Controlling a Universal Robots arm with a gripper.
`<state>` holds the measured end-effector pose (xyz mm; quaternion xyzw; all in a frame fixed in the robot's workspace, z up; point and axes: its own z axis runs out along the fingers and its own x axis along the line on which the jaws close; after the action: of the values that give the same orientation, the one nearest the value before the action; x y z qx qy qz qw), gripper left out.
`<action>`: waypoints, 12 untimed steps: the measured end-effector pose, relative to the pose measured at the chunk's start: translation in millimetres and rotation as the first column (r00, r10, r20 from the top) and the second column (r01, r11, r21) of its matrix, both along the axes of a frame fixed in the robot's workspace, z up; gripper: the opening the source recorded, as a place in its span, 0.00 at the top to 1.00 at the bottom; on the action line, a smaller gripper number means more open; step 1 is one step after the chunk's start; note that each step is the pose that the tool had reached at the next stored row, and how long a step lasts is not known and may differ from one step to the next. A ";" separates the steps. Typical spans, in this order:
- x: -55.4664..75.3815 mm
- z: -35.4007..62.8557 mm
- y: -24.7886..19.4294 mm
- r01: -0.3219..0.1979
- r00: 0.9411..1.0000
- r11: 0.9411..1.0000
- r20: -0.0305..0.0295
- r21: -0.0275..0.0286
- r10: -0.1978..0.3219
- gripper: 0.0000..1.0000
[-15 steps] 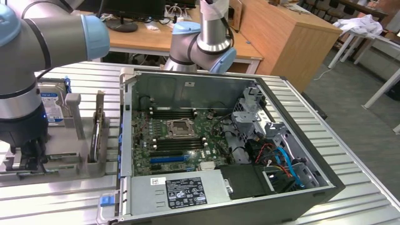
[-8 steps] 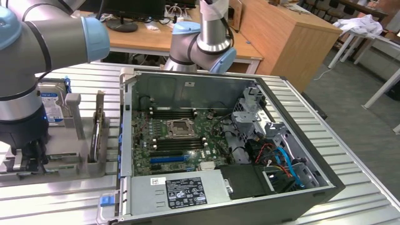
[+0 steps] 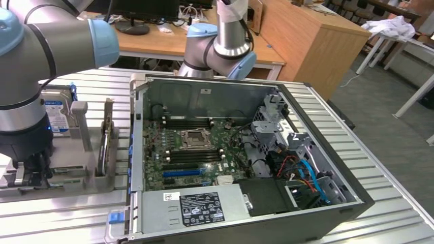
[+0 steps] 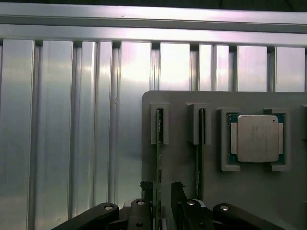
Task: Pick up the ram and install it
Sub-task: 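Pick up the ram and move it above insertion slot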
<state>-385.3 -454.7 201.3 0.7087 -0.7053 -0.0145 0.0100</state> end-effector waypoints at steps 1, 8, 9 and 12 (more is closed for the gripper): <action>0.6 0.0 0.0 0.000 1.000 1.000 0.000 0.000 0.000 0.71; 6.1 0.2 -0.2 0.000 1.000 1.000 0.000 0.000 0.000 0.71; 7.0 0.1 -0.2 0.000 1.000 1.000 0.000 0.000 0.000 0.71; 9.3 0.2 -0.2 0.000 1.000 1.000 0.000 0.000 0.000 0.71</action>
<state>-376.0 -454.9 201.4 0.7087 -0.7052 -0.0146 0.0102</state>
